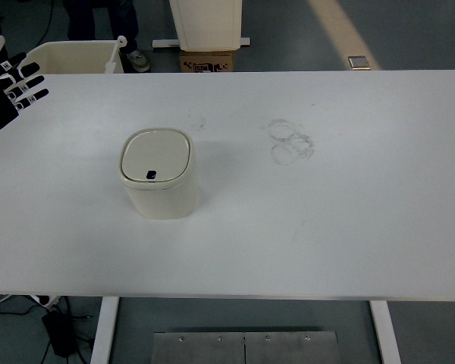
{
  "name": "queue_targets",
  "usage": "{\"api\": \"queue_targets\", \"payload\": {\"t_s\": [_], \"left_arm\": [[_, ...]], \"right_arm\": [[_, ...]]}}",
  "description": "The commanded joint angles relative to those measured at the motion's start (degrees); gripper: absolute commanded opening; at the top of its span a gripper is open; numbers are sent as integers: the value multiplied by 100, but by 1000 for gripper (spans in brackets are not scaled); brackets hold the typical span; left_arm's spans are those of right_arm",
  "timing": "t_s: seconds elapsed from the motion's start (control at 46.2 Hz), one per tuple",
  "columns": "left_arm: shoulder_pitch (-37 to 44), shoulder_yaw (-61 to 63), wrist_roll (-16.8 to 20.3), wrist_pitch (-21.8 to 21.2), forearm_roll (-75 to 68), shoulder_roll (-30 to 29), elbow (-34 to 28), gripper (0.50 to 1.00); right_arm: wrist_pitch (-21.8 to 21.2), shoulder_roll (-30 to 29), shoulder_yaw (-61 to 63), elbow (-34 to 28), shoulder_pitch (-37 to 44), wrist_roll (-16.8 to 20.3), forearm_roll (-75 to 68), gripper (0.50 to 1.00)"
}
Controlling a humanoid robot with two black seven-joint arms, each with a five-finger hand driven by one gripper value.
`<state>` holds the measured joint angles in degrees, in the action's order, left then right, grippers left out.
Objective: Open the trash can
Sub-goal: 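Move the left hand over the cream trash can's lid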
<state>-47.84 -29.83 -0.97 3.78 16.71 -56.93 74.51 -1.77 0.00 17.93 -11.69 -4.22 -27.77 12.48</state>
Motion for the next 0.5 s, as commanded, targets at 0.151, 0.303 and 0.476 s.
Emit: {"api": "queue_targets", "payload": {"t_s": [0.151, 0.303, 0.476], "left_arm": [[-1780, 1777, -298, 53, -291, -117, 441, 1000], [-2616, 2762, -307, 167, -625, -73, 696, 1000], [-2784, 2991, -325, 193, -1161, -90, 1153, 1000]], "right_arm": [[2, 0, 0, 0, 1, -1, 0, 991], [2, 0, 0, 0, 1, -1, 0, 991], [2, 0, 0, 0, 1, -1, 0, 991]]}}
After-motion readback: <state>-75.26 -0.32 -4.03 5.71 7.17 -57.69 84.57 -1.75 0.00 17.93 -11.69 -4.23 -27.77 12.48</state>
